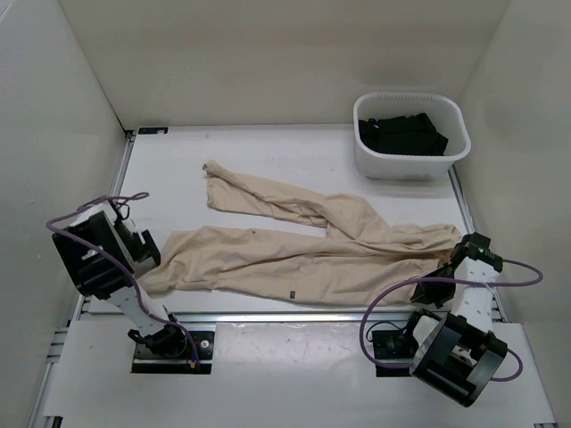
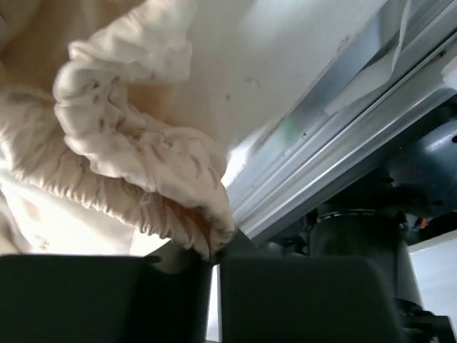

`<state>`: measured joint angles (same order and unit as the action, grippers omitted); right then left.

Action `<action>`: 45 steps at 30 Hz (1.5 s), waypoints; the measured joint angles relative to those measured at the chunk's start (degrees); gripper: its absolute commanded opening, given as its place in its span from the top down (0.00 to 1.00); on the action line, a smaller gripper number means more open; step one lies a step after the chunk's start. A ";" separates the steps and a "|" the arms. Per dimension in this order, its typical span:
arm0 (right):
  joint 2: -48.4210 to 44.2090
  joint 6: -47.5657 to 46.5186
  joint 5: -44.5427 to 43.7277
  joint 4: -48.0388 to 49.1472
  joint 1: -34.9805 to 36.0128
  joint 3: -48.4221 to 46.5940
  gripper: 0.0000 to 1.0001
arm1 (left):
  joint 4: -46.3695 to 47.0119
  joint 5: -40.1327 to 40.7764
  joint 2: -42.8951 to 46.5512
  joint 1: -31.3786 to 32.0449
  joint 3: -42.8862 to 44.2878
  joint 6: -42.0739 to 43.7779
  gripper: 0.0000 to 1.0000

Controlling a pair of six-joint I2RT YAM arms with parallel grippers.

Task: Fold and stack the trousers
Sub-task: Flatten the trousers out

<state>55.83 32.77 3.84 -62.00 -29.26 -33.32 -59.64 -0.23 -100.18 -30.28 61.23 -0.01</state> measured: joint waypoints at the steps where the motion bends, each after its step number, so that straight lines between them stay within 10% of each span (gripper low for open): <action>1: 0.07 0.17 -0.11 0.68 0.02 -0.04 1.00 | -0.20 -0.31 0.50 0.00 -1.79 -0.07 0.30; 2: 0.33 0.39 -0.33 0.83 0.00 -0.44 1.00 | -0.61 -0.76 0.85 -0.02 -3.15 -0.20 0.62; 4: 1.18 0.57 -0.63 0.87 0.00 -2.05 1.00 | -1.81 -1.90 0.96 -0.02 -3.89 -0.24 0.86; 10: 1.97 0.59 -0.85 2.23 0.13 -5.07 1.00 | -3.89 -6.34 5.33 3.13 1.57 -0.07 0.86; 14: 2.01 0.55 -0.90 2.27 0.42 -4.96 1.00 | -3.06 -6.03 17.03 16.92 -1.42 -0.02 0.86; 22: 3.67 0.28 -1.18 2.60 1.27 -4.31 1.00 | -11.87 -8.81 21.62 41.22 -7.85 0.07 0.34; 28: 3.85 -0.15 -2.51 2.60 1.27 -4.55 1.00 | -15.74 -9.11 26.80 49.77 -3.08 0.00 0.35; 33: 3.76 -0.17 -2.86 2.60 1.27 -4.52 1.00 | -6.49 -6.82 29.97 42.10 6.03 0.04 0.42; 45: 1.53 -0.28 -2.56 5.18 1.27 -0.52 1.00 | -0.39 -11.80 9.38 18.67 1.75 -0.17 0.12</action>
<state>57.36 32.49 1.28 -56.82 -27.99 -33.85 -60.03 -12.03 -90.80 -11.62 62.98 -0.19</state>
